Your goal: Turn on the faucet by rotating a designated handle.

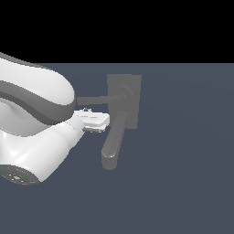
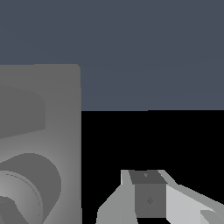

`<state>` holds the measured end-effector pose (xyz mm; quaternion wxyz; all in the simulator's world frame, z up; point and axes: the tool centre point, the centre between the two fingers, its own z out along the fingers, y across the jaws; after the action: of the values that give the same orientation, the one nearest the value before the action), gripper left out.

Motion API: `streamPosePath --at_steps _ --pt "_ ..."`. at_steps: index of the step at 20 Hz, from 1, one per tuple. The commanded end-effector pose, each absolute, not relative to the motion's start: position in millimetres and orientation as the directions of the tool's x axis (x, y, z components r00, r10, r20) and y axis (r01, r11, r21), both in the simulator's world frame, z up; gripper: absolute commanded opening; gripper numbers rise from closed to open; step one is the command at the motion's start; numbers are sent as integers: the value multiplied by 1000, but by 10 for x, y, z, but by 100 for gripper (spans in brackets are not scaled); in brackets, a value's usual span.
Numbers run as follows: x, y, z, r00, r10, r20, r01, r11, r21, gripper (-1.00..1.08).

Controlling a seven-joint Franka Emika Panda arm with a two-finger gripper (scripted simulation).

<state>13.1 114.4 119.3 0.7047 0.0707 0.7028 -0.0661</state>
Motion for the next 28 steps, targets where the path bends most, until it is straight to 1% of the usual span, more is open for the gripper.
streamPosePath --at_steps 1,4,19,21,28 --pt "125 1145 1189 2 10 -1000 193 981 10 -100" --pt "127 1145 1190 2 9 -1000 193 981 10 -100" --pt "139 1217 1841 2 10 -1000 194 981 10 -100" --pt "133 1192 1751 -6 9 -1000 197 980 7 -100" --pt "119 1115 1998 -4 9 -1000 196 981 8 -100"
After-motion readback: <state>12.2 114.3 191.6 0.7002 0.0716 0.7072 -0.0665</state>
